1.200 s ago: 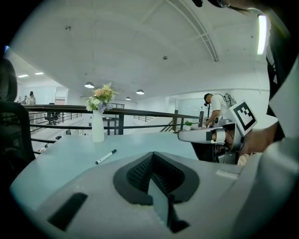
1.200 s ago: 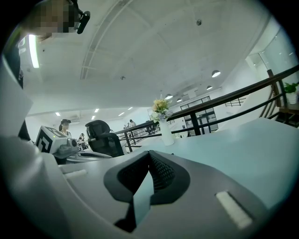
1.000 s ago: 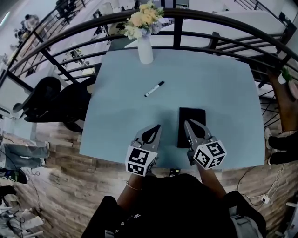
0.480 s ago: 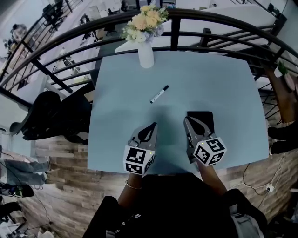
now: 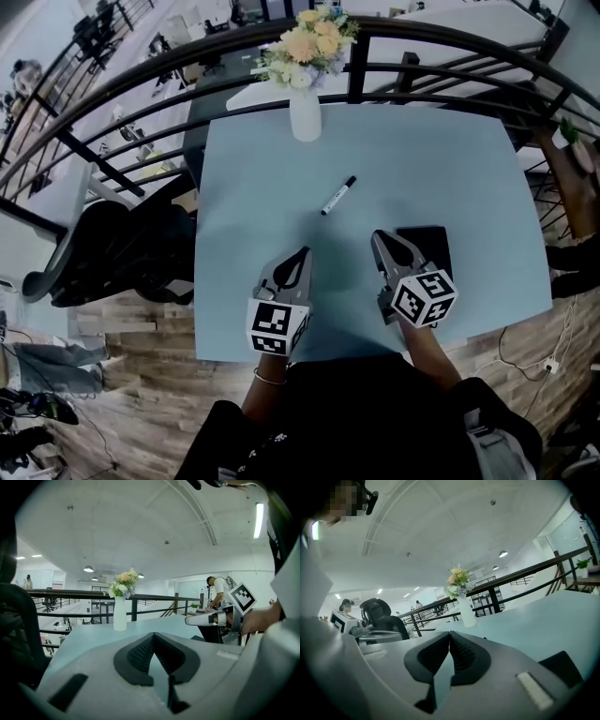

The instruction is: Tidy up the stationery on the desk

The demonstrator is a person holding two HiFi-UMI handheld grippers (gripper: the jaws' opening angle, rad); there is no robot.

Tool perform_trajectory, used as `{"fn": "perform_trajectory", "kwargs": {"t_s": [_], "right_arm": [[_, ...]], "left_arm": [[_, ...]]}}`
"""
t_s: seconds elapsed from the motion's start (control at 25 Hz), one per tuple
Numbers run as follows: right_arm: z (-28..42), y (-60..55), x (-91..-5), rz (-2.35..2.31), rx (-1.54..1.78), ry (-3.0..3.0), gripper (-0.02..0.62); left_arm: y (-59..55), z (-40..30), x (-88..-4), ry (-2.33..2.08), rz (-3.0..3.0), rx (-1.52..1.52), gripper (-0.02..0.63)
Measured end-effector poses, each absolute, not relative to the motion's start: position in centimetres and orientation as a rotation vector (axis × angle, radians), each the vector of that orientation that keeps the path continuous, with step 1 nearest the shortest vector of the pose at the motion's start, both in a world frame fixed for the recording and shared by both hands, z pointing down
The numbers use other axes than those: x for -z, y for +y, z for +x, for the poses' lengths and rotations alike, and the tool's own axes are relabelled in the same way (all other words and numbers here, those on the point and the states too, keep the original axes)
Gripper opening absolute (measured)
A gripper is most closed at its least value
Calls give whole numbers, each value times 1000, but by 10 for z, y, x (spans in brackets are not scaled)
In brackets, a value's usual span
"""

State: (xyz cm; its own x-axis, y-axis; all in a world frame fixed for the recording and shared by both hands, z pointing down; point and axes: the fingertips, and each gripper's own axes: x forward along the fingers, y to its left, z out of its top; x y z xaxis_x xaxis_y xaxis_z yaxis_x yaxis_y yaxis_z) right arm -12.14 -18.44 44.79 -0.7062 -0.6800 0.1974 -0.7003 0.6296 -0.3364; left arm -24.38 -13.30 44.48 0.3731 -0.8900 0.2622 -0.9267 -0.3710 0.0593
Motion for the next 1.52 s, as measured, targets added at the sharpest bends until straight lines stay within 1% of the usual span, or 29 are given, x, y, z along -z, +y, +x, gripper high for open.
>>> {"fn": "perform_trajectory", "kwargs": {"t_s": [0.32, 1.12, 1.52], "right_arm": [[-166, -200, -452, 1239, -600, -2718, 14], [-202, -260, -482, 1446, -720, -2557, 38], [-211, -291, -512, 1508, -809, -2449, 63]], "left_arm": [[-143, -297, -446, -1632, 2447, -241, -6], [-163, -323, -468, -1491, 2484, -172, -6], [-185, -341, -459, -1507, 2483, -156, -6]]}}
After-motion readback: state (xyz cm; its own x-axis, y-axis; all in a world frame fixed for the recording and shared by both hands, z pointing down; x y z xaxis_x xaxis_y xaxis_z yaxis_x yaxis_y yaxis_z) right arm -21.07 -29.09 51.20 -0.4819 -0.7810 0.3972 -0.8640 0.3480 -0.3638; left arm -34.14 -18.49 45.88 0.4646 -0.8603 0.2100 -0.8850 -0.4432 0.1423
